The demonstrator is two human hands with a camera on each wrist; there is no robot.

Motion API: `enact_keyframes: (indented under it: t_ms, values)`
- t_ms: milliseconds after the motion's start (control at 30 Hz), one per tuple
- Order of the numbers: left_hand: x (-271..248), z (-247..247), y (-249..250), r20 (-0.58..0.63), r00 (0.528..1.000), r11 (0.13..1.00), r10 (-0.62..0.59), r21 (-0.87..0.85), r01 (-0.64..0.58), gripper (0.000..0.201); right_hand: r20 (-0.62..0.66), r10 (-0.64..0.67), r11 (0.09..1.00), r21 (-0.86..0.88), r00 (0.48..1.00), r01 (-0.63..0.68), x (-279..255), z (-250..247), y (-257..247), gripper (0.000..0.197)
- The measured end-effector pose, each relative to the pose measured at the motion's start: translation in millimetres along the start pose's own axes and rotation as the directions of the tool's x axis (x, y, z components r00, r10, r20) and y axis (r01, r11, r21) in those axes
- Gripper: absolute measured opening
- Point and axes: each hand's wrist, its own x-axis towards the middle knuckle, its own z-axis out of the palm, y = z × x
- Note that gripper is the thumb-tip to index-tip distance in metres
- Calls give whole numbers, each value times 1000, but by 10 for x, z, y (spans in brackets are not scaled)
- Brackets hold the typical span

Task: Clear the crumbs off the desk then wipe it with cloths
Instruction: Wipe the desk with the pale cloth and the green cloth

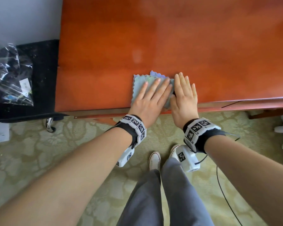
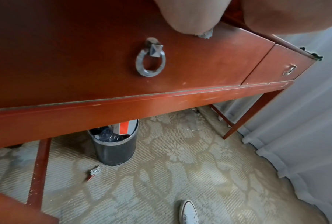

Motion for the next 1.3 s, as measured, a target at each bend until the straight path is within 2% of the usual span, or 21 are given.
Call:
enact_keyframes:
  t_ms: [100, 233, 300, 367, 467, 533, 600, 667, 767, 933, 1100, 1300]
  values:
    - [157, 1, 207, 34, 999, 999, 19, 36, -20, 58, -57, 89, 942, 328, 994, -65, 11, -157, -8, 65]
    - [390, -53, 479, 142, 989, 999, 44, 4, -45, 62, -133, 158, 924, 371, 978, -98, 13, -293, -24, 68]
    - [440, -120, 530, 131, 991, 993, 21, -121, -5, 66, -175, 145, 947, 311, 974, -85, -8, -346, 0, 66]
    - [393, -195, 466, 105, 994, 954, -40, -290, 69, 74, -171, 77, 972, 232, 982, -35, -38, -361, 9, 64]
    - [233, -244, 157, 61, 972, 888, -226, -398, 231, 74, -11, -136, 983, 126, 991, 137, -82, -301, 16, 69]
    - [106, -186, -119, 83, 917, 829, -390, -402, 389, 70, 148, -202, 975, -63, 968, 213, -86, -188, 29, 64]
    - [-8, -111, -290, 118, 883, 823, -455, -324, 467, 66, 226, -179, 935, -264, 958, 237, -94, -95, 33, 62]
    - [-63, -59, -318, 114, 900, 875, -420, -210, 435, 66, 246, -160, 907, -345, 956, 240, -110, -85, 43, 64]
    - [-72, -38, -274, 87, 902, 888, -422, -162, 431, 65, 268, -141, 879, -409, 953, 245, -126, -158, 185, 66]
    - [-70, -59, -252, 83, 897, 881, -435, -167, 443, 63, 208, -6, 889, -446, 978, 100, -185, -465, 658, 66]
    - [-58, -67, -245, 73, 893, 881, -444, -146, 450, 62, 124, 146, 898, -432, 981, -79, -214, -789, 1131, 66]
    - [-38, -85, -215, 77, 887, 878, -456, -126, 462, 61, 26, 303, 888, -371, 953, -272, -26, -697, 977, 65]
